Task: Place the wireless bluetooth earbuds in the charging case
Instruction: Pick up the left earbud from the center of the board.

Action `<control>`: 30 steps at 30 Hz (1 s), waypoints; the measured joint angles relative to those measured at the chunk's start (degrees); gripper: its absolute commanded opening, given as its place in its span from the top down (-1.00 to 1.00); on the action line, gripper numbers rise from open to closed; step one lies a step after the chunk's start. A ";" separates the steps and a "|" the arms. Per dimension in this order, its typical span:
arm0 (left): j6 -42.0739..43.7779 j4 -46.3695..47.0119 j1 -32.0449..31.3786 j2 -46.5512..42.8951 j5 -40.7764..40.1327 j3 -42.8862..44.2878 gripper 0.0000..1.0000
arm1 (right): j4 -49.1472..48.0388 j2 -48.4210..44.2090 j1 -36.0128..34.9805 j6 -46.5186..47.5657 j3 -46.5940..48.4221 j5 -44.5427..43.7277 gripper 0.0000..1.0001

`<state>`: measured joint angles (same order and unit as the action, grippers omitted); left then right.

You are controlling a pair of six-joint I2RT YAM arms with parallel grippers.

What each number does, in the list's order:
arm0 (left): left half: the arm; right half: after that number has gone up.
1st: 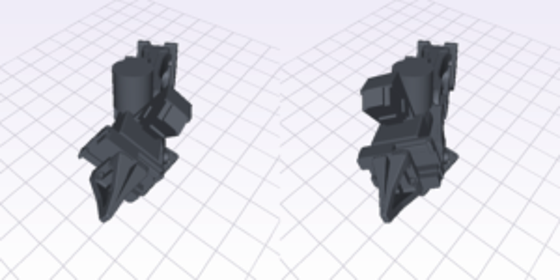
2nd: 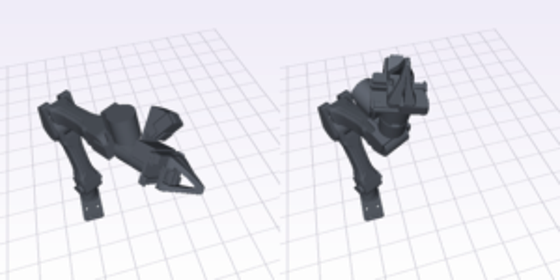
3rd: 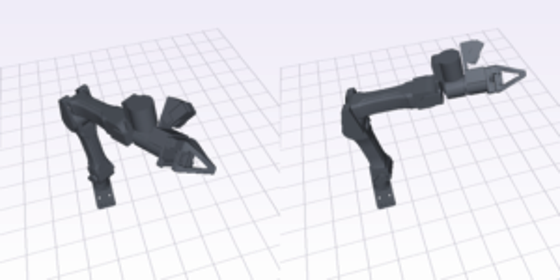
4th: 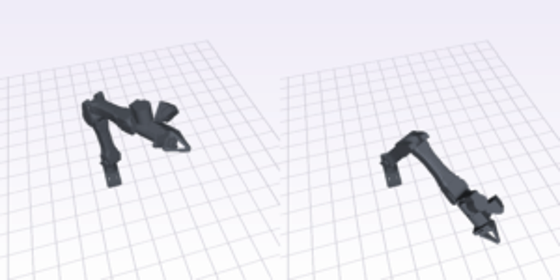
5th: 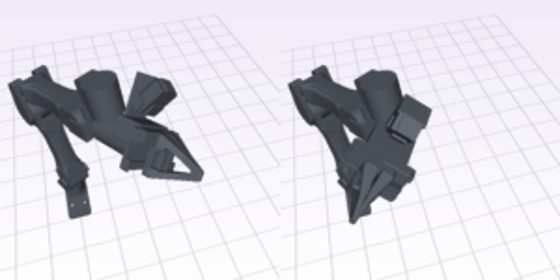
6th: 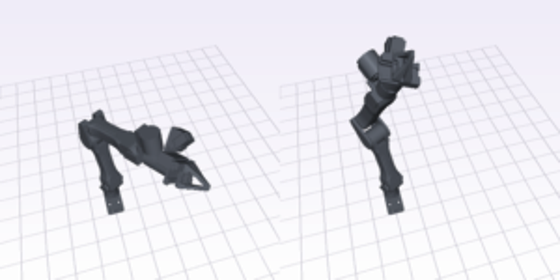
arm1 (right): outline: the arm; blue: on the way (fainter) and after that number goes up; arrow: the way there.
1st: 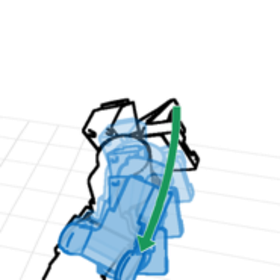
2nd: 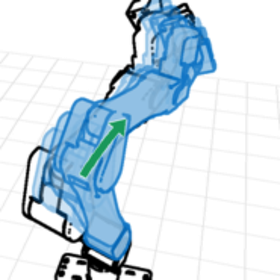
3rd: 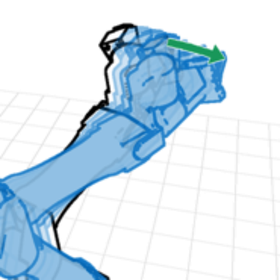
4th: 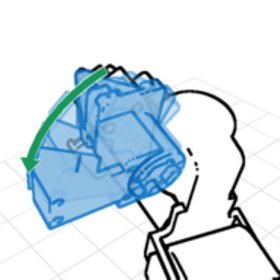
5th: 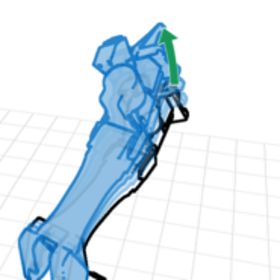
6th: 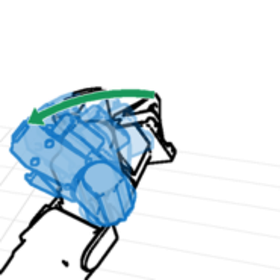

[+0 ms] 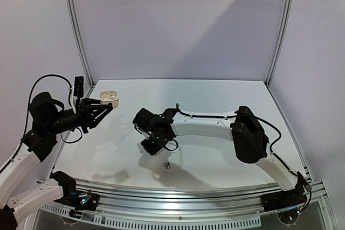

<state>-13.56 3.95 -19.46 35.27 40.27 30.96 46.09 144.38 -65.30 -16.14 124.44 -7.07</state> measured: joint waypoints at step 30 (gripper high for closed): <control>2.45 10.16 -0.28 1.42 -12.48 -3.96 1.00 | -19.26 -28.30 2.32 -4.90 -6.38 -5.79 1.00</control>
<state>-11.11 14.11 -19.75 36.69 27.79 27.00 26.83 116.07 -62.98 -21.04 118.06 -12.86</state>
